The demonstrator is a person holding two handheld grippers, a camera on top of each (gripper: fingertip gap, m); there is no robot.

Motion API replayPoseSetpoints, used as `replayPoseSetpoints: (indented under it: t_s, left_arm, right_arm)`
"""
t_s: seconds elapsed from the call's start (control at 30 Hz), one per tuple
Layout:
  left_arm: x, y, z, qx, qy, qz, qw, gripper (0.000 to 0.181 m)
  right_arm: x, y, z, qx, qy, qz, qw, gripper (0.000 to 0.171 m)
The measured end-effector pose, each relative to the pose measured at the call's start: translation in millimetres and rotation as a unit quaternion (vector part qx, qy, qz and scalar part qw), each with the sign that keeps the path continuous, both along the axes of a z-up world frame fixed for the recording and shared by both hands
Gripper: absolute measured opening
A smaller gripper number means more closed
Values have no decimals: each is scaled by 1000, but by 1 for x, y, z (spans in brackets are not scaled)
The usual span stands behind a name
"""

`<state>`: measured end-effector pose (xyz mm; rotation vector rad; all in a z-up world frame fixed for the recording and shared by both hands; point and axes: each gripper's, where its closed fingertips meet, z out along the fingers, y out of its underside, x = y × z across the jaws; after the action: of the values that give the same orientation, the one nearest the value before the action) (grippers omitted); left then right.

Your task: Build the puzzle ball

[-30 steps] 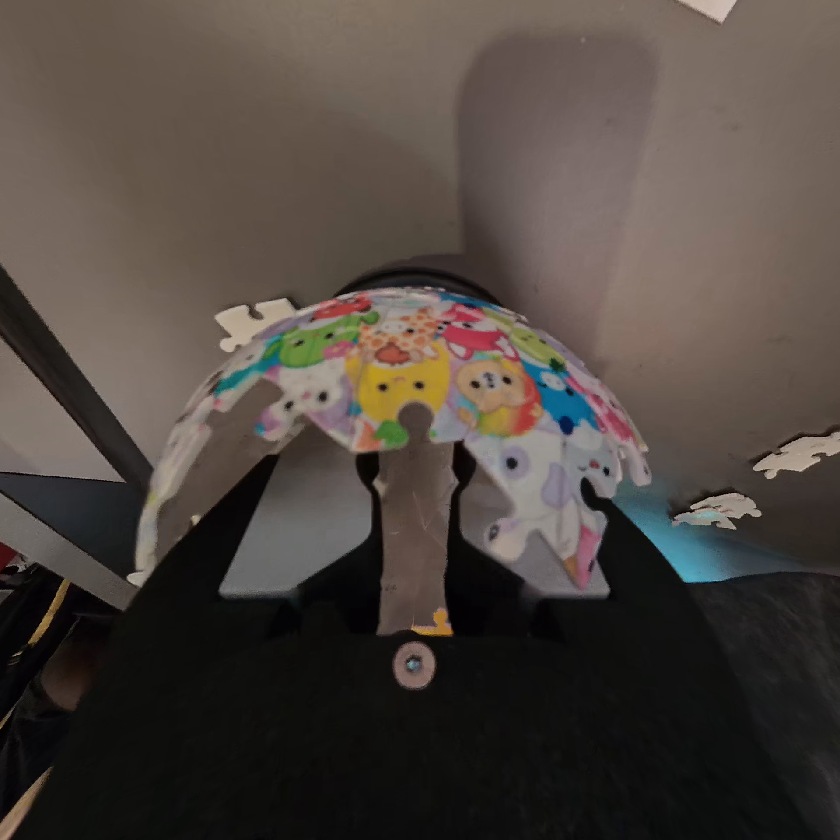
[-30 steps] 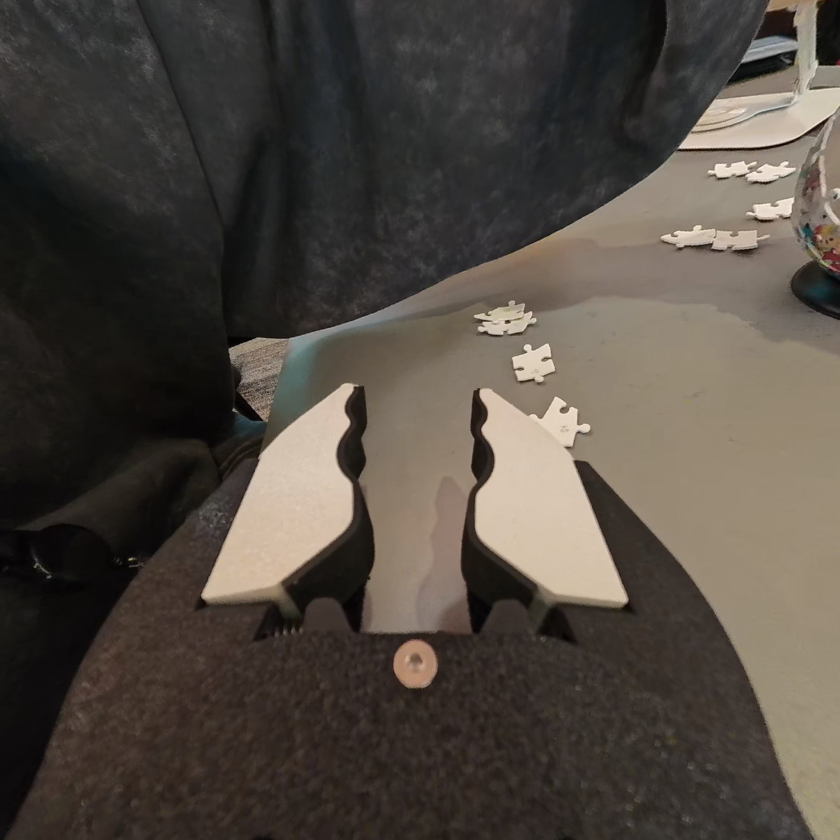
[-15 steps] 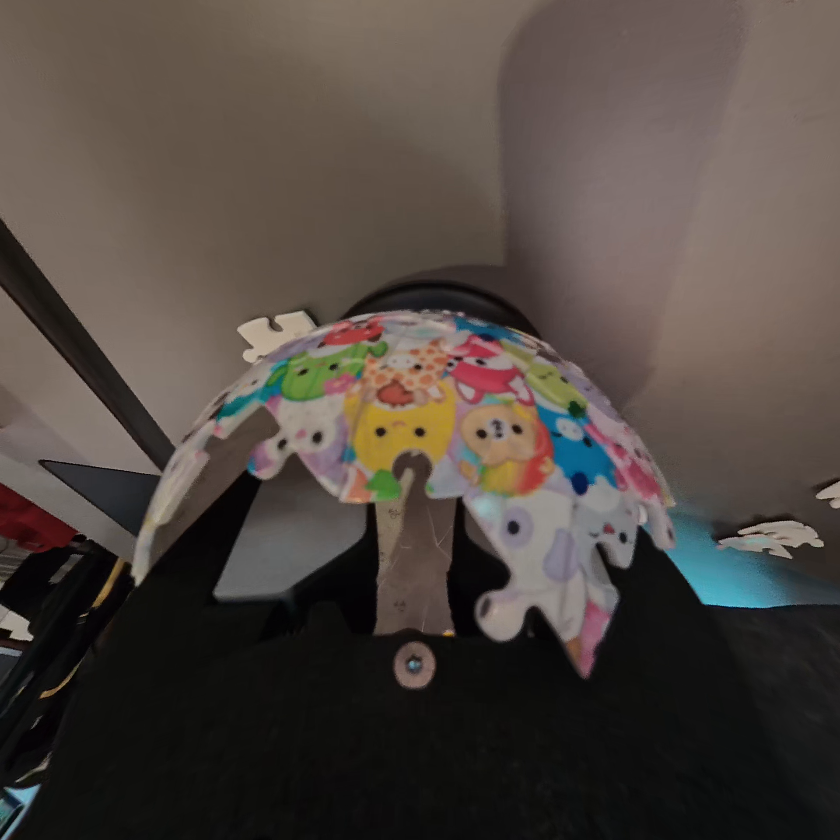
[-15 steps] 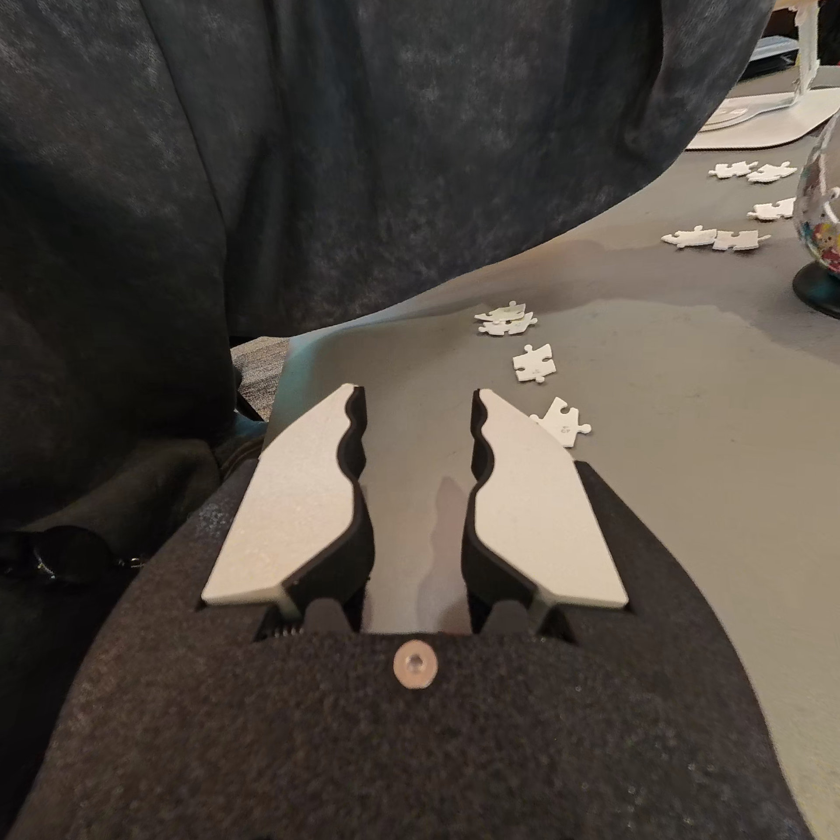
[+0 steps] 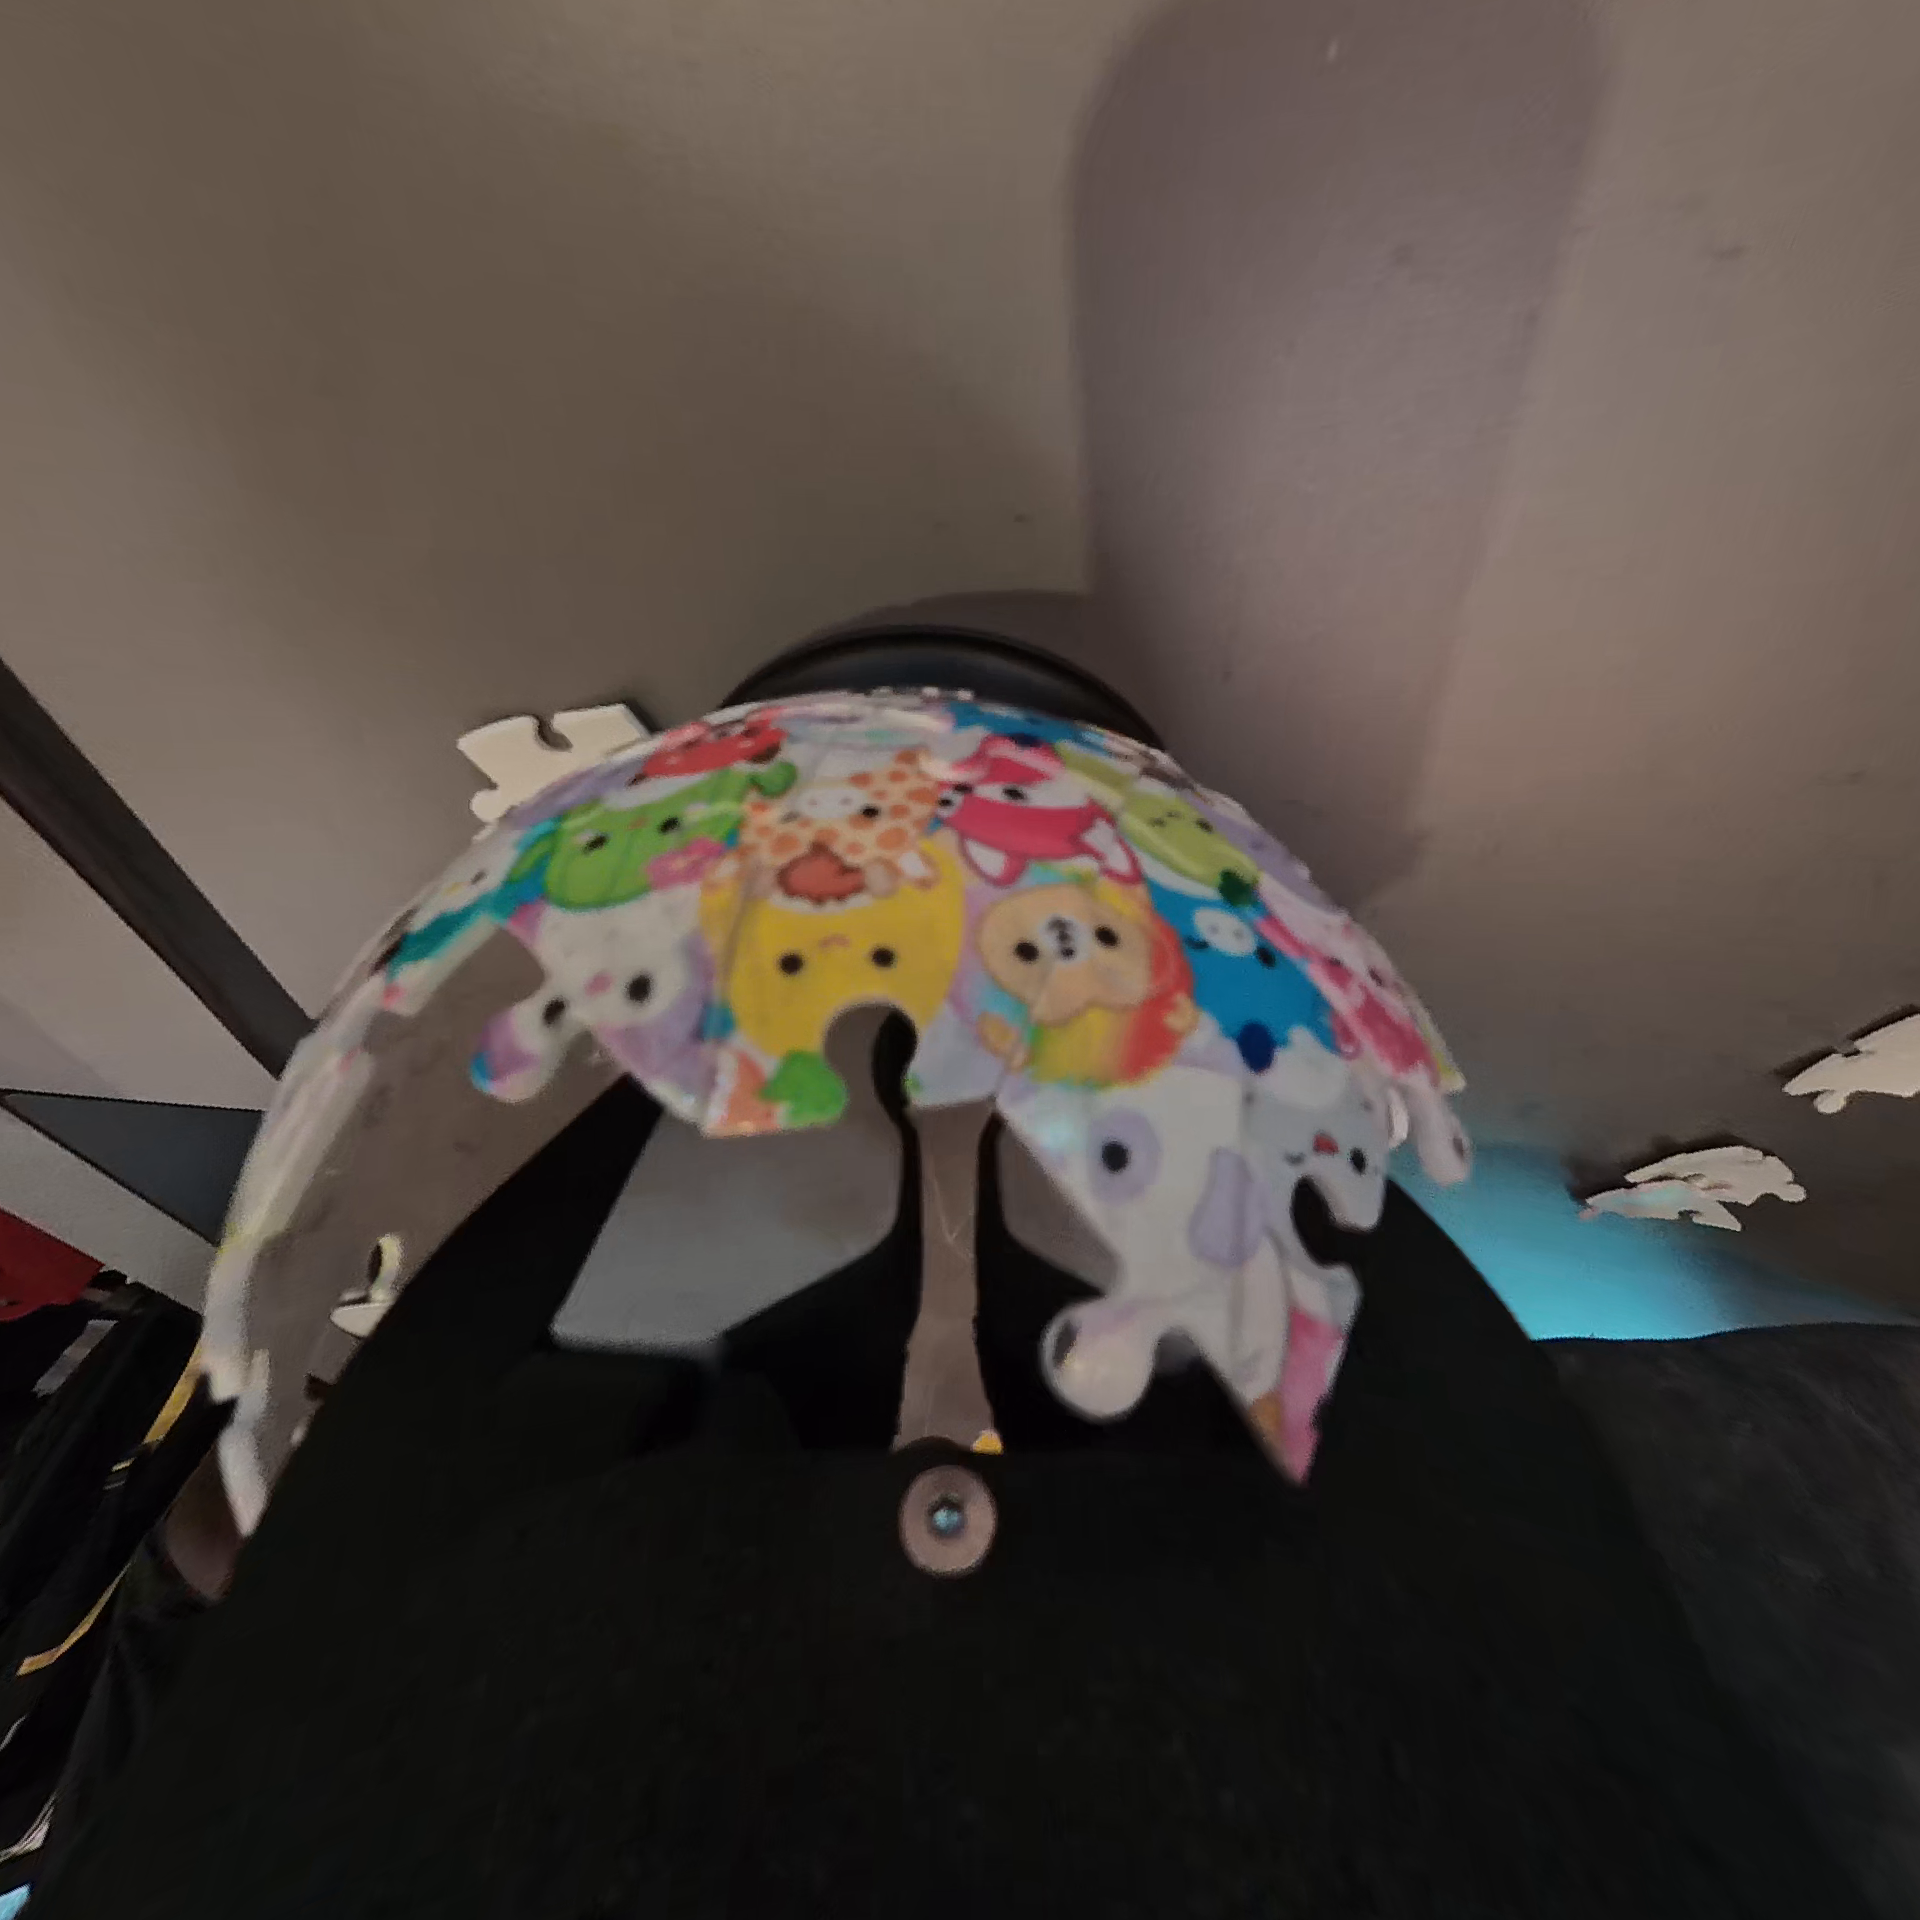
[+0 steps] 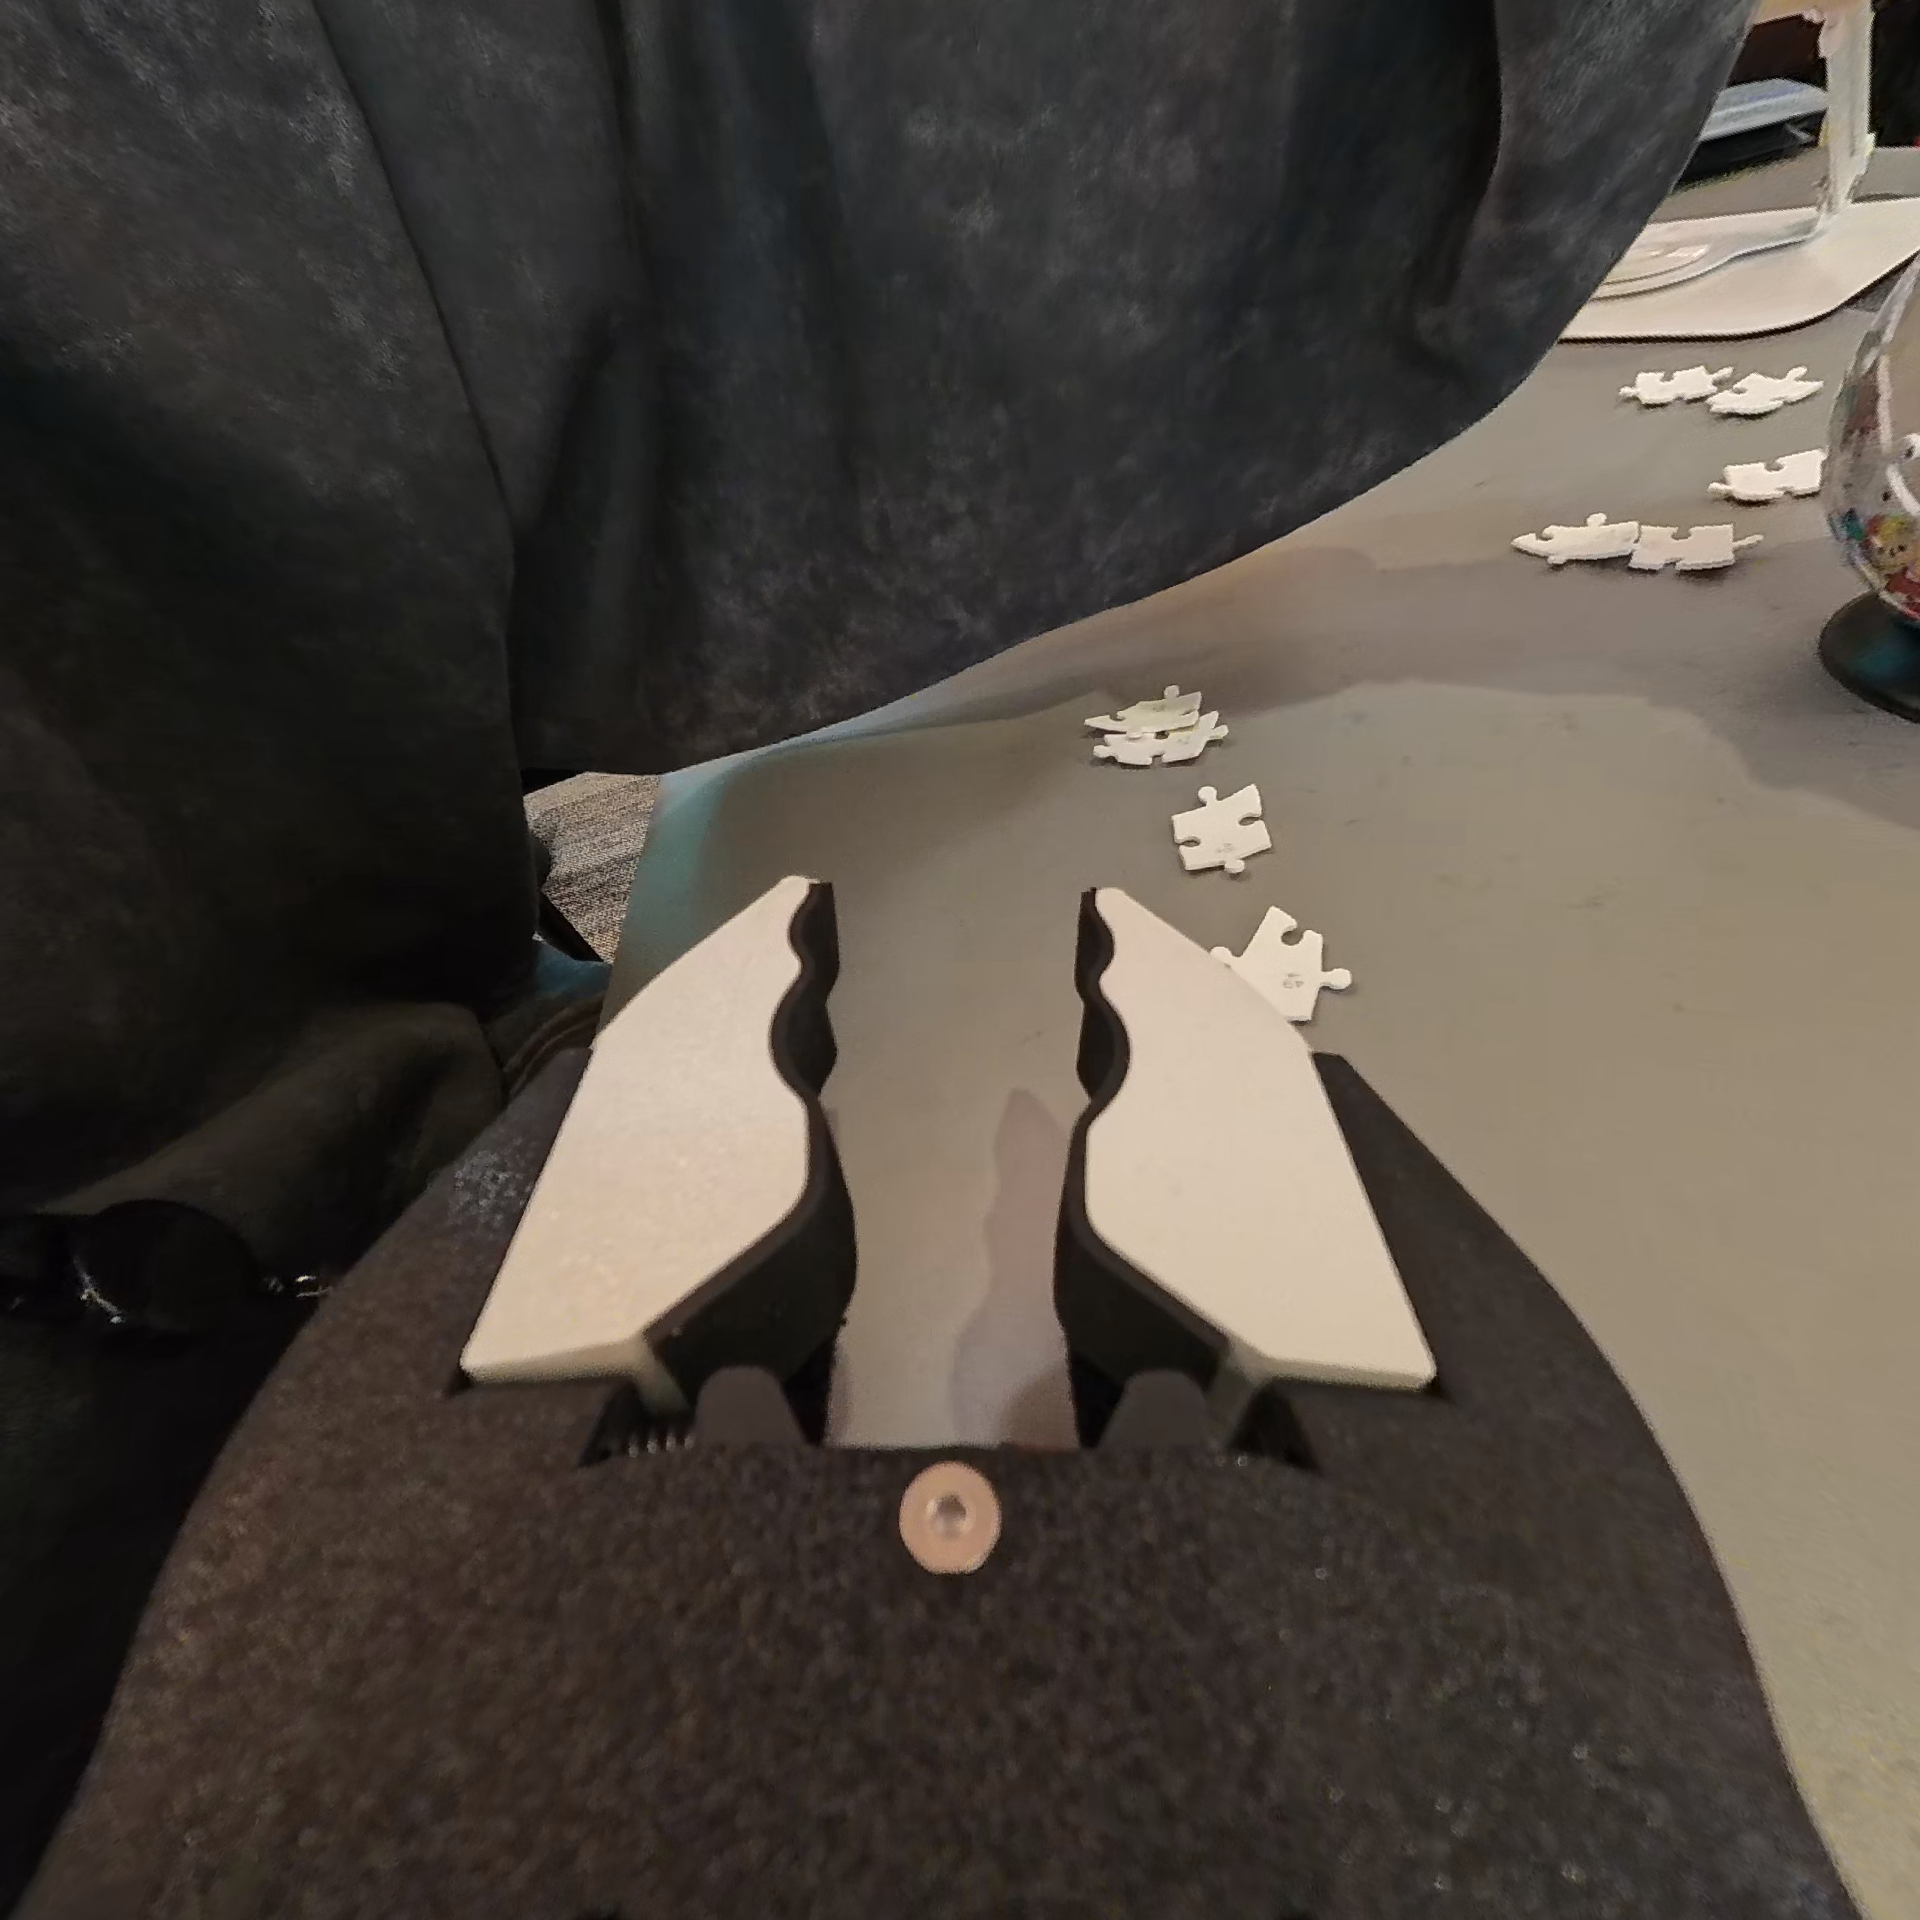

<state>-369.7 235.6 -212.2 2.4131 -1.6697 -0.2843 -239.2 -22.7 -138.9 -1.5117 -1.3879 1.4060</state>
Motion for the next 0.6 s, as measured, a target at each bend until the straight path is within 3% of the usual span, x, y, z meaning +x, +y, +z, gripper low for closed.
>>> replayPoseSetpoints:
  t_s: [0.03,0.27,0.47,0.6]
  left_arm:
    - [0,1,3,2,-3,0,1000,0]
    - [6,10,36,23,-76,52,995,7]
    - [1,9,23,31,-63,70,995,42]
    - [5,13,17,58,-75,105,990,39]
  right_arm:
    - [0,0,0,0,0,0,1000,44]
    - [-1,2,-1,-2,-1,-2,1000,44]
    - [-1,0,-1,1,-1,1,1000,44]
    - [-1,1,0,-1,2,0,1000,44]
